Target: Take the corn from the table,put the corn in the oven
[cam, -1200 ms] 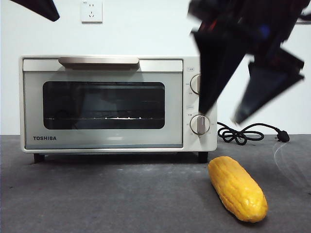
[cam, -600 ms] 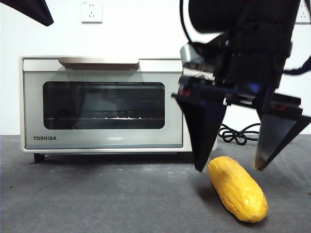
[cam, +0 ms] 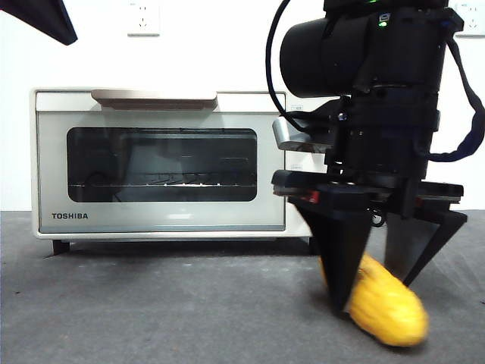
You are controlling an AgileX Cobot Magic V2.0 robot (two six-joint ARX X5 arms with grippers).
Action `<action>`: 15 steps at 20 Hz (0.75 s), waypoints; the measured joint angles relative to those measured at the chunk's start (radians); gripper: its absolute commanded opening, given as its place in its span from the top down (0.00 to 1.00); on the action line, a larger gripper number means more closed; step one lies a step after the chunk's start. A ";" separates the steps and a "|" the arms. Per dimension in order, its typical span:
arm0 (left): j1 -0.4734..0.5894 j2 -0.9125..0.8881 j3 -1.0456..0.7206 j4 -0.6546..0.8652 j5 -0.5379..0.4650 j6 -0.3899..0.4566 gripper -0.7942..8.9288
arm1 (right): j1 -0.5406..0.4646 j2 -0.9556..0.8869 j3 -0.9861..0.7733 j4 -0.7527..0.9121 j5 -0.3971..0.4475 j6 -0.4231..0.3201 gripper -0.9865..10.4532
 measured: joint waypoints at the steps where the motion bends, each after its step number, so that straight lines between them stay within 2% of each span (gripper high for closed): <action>1: 0.000 0.000 0.000 -0.002 0.000 0.000 0.92 | 0.000 0.000 0.000 -0.003 0.000 0.000 0.92; 5: 0.000 0.000 0.000 0.035 0.000 0.000 0.92 | 0.029 -0.064 0.031 -0.068 0.005 0.000 0.92; 12: 0.000 0.031 0.000 0.316 0.000 0.000 0.92 | 0.149 -0.299 0.185 -0.116 0.004 0.000 0.92; 15: 0.000 0.061 0.000 0.393 -0.001 0.001 0.92 | 0.181 -0.354 0.236 -0.135 0.004 0.000 0.92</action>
